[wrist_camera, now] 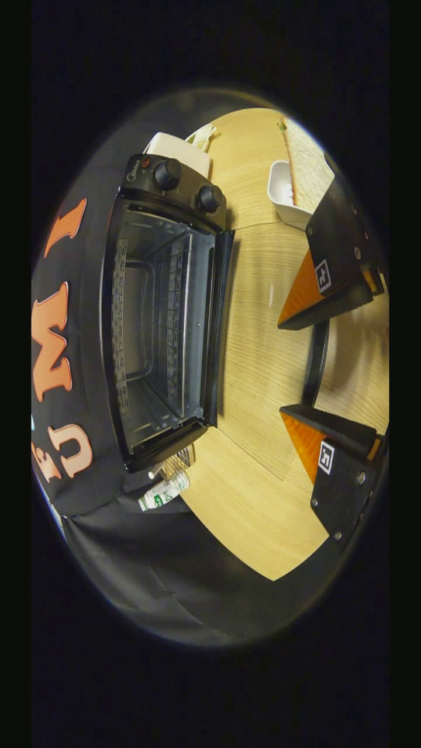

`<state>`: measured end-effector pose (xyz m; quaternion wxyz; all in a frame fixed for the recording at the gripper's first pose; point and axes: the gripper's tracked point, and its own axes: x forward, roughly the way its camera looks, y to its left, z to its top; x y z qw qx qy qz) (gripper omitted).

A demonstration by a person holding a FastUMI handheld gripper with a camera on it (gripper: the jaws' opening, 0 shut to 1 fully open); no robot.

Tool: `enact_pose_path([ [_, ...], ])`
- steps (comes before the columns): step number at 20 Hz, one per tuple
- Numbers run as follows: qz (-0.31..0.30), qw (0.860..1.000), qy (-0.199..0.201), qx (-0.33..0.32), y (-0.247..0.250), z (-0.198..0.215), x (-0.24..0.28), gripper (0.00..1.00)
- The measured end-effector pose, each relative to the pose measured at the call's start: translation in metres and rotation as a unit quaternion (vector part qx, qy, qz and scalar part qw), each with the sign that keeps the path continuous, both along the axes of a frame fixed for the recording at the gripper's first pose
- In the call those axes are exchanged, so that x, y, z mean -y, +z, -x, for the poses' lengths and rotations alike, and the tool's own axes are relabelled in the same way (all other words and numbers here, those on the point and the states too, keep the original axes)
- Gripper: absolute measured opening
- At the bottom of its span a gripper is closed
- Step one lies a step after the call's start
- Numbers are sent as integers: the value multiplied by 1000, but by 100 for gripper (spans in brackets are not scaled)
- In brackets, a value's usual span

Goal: Open the toaster oven, put the food inside, and close the toaster oven door.

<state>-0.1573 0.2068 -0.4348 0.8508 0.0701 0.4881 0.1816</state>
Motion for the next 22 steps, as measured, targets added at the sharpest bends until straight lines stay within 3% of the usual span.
enact_pose_path([
  [2,-15,1000,7,-27,9,10,1,76],
  [5,-36,998,9,-58,27,25,14,85],
  [11,-68,997,-19,-37,85,9,62,89],
  [16,-31,998,-57,-15,105,-2,146,94],
  [22,20,993,-103,-60,69,24,224,99],
])
